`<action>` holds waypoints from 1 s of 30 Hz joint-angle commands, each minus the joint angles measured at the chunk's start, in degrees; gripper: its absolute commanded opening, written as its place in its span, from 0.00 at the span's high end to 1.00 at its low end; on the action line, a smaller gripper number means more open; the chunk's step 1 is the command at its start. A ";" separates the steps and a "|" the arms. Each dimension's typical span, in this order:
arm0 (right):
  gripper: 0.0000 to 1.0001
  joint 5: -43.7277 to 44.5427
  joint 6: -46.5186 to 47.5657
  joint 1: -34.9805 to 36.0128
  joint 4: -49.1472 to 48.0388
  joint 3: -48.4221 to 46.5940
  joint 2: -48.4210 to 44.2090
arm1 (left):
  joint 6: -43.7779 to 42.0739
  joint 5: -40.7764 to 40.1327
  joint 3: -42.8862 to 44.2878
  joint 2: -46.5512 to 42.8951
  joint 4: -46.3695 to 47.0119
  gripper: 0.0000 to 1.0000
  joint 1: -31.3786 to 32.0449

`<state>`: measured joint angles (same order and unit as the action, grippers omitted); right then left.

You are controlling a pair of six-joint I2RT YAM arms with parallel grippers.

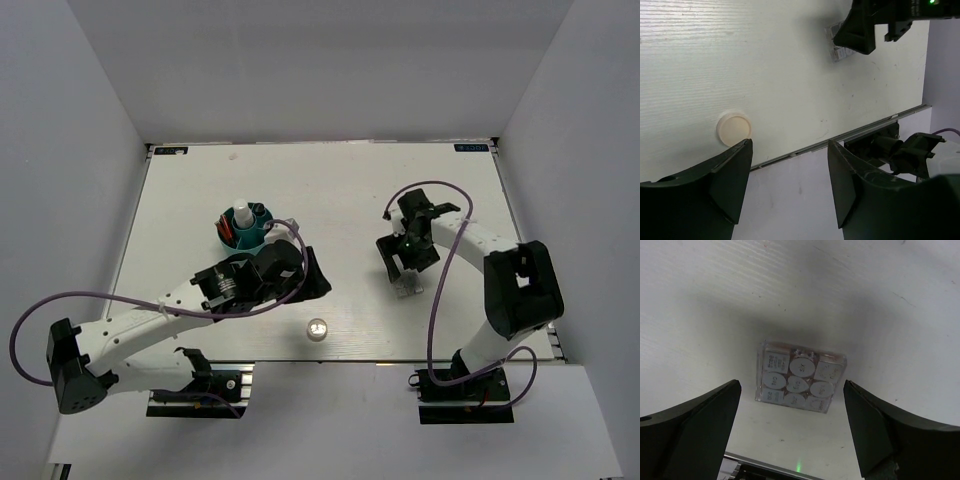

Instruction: Organize the makeup

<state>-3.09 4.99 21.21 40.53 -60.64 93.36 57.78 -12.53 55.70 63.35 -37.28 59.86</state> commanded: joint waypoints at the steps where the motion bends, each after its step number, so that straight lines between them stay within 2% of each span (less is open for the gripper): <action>1: 0.11 5.79 -2.27 2.51 -1.42 -2.02 1.56 | 1.46 -2.14 -0.94 -3.06 -1.31 0.29 0.00; 10: 0.11 12.85 -4.55 6.12 2.44 -5.01 5.43 | 2.60 -3.55 -3.14 -6.40 -2.01 0.28 0.00; 30: 0.11 11.36 -7.72 5.77 4.20 -7.03 8.68 | 2.43 -4.43 -3.14 -7.98 -3.42 0.28 0.00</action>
<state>8.43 -1.80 27.11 43.57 -65.41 101.43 59.90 -15.88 52.90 56.75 -40.14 59.86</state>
